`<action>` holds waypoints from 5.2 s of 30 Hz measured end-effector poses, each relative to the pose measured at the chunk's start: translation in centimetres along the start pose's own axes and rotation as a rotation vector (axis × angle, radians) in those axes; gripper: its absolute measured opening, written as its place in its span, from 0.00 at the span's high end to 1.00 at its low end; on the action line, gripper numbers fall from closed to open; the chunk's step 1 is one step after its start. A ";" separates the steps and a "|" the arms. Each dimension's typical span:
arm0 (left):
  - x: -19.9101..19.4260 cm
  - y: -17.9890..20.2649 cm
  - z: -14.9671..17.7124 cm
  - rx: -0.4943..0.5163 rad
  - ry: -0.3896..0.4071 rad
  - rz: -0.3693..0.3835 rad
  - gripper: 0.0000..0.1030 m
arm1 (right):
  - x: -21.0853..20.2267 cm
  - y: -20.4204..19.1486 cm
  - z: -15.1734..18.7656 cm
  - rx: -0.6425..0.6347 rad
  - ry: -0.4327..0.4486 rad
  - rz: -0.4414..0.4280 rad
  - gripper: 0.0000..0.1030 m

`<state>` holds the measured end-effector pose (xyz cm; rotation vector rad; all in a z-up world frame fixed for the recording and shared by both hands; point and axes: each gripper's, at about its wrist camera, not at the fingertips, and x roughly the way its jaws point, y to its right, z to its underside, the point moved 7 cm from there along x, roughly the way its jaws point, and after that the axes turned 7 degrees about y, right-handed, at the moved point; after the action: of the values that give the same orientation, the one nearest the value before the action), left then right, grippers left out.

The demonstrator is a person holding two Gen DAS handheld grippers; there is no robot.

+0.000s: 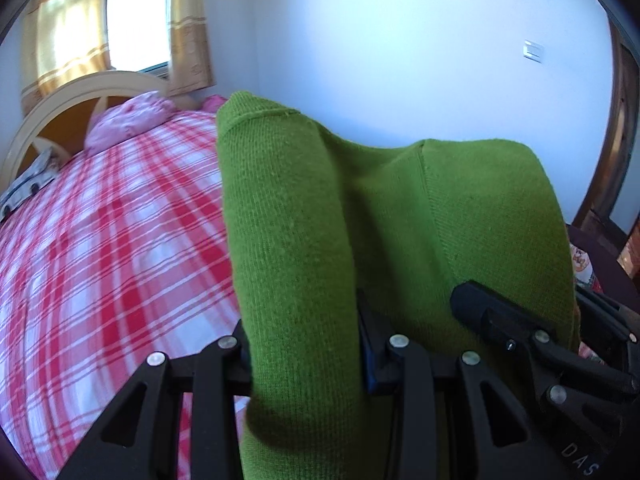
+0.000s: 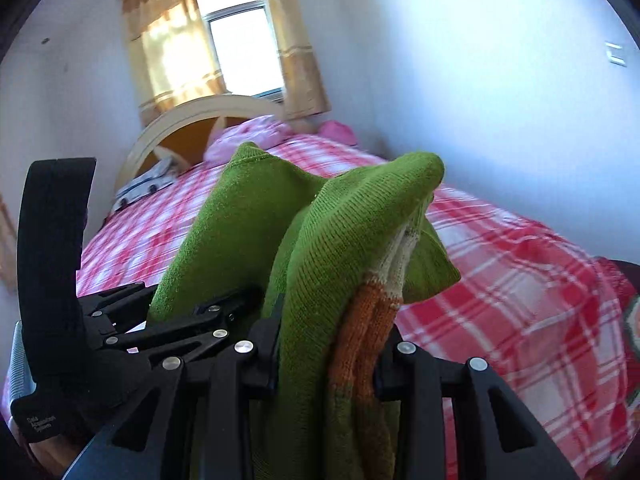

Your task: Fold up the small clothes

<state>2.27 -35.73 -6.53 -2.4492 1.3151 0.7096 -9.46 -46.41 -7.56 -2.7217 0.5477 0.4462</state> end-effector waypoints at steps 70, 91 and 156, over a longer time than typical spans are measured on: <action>3.2 1.8 3.4 -0.004 -0.120 -0.068 0.11 | 0.2 7.3 0.2 -0.184 -0.110 0.135 0.92; -3.8 2.5 6.2 0.058 -0.093 -0.070 0.11 | -11.6 6.0 3.8 -0.030 -0.014 0.257 0.30; -22.3 2.8 1.6 0.057 0.330 -0.130 0.00 | -26.3 1.4 -1.0 -0.016 0.370 0.352 0.22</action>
<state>-10.96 -20.91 4.04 -2.6561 1.2468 0.2387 -32.86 -39.69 2.50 -2.7390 1.1328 0.0201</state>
